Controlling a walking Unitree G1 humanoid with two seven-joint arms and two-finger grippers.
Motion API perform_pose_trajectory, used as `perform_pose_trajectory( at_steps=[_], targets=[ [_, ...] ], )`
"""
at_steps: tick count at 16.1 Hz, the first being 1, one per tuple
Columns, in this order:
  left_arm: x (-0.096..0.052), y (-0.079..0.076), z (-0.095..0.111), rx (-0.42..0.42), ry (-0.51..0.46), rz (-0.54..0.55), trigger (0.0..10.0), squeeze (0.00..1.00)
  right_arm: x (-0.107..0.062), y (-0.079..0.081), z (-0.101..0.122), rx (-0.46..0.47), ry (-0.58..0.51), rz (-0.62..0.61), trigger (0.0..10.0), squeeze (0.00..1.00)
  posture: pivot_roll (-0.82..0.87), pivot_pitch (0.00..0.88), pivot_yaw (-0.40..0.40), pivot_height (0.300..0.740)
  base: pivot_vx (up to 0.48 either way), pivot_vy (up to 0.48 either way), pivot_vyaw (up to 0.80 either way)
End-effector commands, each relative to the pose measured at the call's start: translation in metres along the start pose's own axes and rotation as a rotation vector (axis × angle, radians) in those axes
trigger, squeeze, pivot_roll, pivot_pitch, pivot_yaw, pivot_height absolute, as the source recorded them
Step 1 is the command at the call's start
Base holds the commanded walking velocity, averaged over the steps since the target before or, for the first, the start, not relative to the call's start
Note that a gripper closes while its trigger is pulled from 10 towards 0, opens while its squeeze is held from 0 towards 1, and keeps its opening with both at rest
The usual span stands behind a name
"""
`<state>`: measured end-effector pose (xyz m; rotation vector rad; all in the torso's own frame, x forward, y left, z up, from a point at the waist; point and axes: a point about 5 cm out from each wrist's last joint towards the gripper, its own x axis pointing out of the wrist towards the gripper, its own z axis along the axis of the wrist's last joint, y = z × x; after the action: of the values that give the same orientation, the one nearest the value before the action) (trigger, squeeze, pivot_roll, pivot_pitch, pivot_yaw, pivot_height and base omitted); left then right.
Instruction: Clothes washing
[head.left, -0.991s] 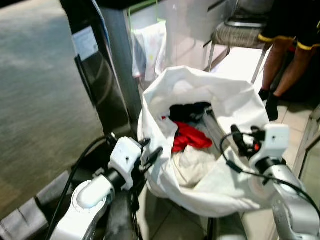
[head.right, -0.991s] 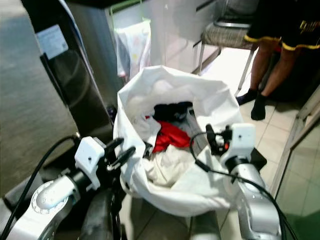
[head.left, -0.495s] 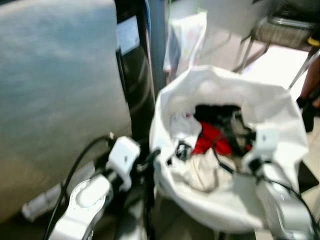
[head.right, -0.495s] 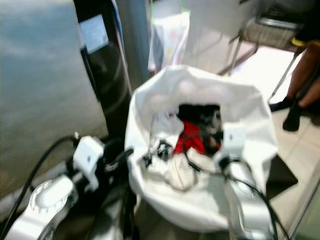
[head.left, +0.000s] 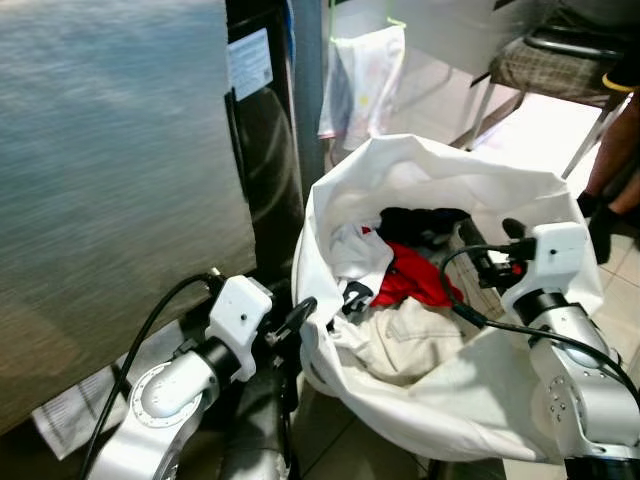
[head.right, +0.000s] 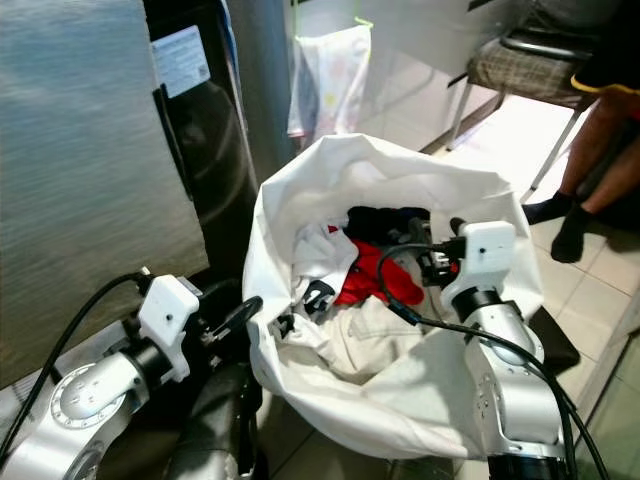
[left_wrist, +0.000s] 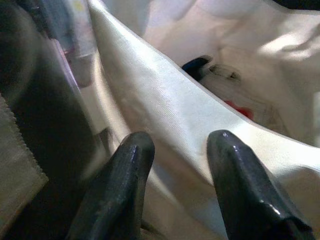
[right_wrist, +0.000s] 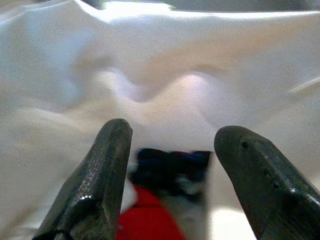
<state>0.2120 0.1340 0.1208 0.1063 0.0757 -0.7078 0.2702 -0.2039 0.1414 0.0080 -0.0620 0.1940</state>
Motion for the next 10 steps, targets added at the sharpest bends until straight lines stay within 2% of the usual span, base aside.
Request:
perform_pose_trajectory(
  at_steps=[1, 2, 5, 7, 9, 10],
  targets=[
    [-0.008, 0.002, 0.0, -0.023, -0.016, -0.03, 10.0, 0.0, 0.001, 0.008, 0.011, 0.027, -0.049, 0.072, 10.0, 0.0, 0.0, 0.064, 0.079, 0.538, 0.0, 0.0, 0.0],
    [-0.02, 0.003, 0.005, -0.103, -0.056, -0.101, 10.0, 0.0, -0.003, 0.012, 0.015, 0.045, -0.065, 0.116, 10.0, 0.0, -0.01, 0.064, 0.076, 0.538, 0.0, 0.0, 0.0],
    [-0.03, 0.013, 0.021, -0.15, -0.131, -0.098, 10.0, 0.0, -0.007, 0.008, 0.024, 0.108, -0.118, 0.09, 10.0, 0.0, -0.01, 0.068, 0.075, 0.538, 0.0, 0.0, 0.0],
    [-0.036, 0.033, 0.022, -0.102, -0.105, -0.048, 10.0, 0.0, -0.004, 0.003, 0.028, 0.135, -0.126, 0.076, 10.0, 0.0, -0.01, 0.07, 0.077, 0.538, 0.0, 0.0, 0.0],
    [-0.041, 0.041, 0.018, -0.074, -0.061, -0.04, 10.0, 0.0, 0.002, 0.006, 0.022, 0.102, -0.06, 0.114, 10.0, 0.0, -0.02, 0.072, 0.08, 0.538, 0.0, 0.0, 0.0],
    [-0.044, 0.048, 0.016, -0.058, -0.028, -0.028, 10.0, 0.0, 0.013, 0.02, 0.011, 0.072, 0.025, 0.242, 10.0, 0.0, -0.03, 0.078, 0.094, 0.538, 0.0, 0.0, 0.0]
  ],
)
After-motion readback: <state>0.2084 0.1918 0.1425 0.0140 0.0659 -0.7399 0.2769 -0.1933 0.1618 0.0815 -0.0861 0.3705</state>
